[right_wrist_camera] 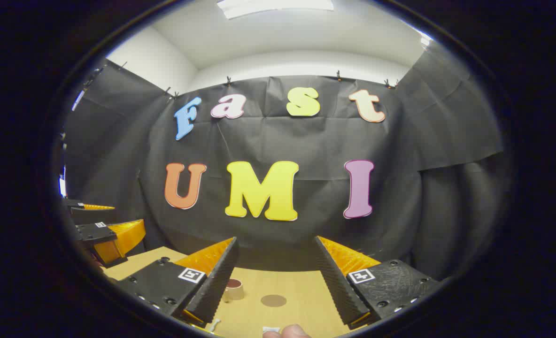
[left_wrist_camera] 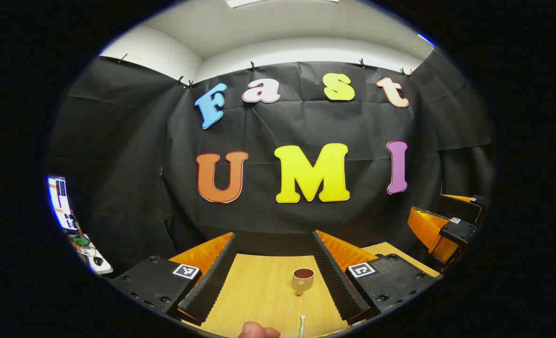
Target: Put the toothbrush and toothpaste on the desktop into the cup, then pick up the cup and place it on the coaster on the desktop.
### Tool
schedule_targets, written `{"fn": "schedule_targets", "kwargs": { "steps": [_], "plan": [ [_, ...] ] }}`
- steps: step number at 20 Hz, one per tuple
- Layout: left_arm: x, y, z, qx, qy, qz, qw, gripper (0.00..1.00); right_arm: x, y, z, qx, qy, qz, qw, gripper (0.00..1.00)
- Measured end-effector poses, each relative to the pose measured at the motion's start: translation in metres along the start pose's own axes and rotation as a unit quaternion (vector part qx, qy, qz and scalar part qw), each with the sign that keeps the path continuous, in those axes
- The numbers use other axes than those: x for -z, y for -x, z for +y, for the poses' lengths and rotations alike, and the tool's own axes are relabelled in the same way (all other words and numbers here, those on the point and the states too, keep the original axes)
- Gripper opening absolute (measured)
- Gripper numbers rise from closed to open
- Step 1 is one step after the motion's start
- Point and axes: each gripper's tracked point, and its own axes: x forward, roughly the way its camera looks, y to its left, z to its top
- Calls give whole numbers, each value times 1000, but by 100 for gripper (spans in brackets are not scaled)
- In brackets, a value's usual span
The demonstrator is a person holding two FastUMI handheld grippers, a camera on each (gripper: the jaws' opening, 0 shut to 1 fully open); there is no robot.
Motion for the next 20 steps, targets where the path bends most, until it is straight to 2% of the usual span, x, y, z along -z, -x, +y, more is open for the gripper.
{"fn": "schedule_targets", "kwargs": {
  "steps": [11,12,14,15,16,19,20],
  "plan": [
    [-1,-11,4,-18,-2,3,1000,99,-13,-22,3,-10,-5,-14,1000,94],
    [0,-12,4,-18,-3,1,1000,99,-13,-23,4,-12,-3,-13,1000,97],
    [-5,-14,4,-20,-6,-2,1000,99,-11,-25,4,-13,-2,-9,1000,94],
    [-4,-13,3,-19,-5,-1,1000,99,-9,-26,3,-13,-2,-6,1000,97],
    [-4,-13,2,-16,-5,0,1000,99,-10,-25,2,-14,-1,-5,1000,95],
    [-7,-11,0,-18,-6,-6,1000,99,-10,-26,0,-12,-2,-5,1000,97],
    [-8,-11,0,-19,-7,-6,1000,99,-9,-26,0,-10,-2,-4,1000,94]
  ]
}}
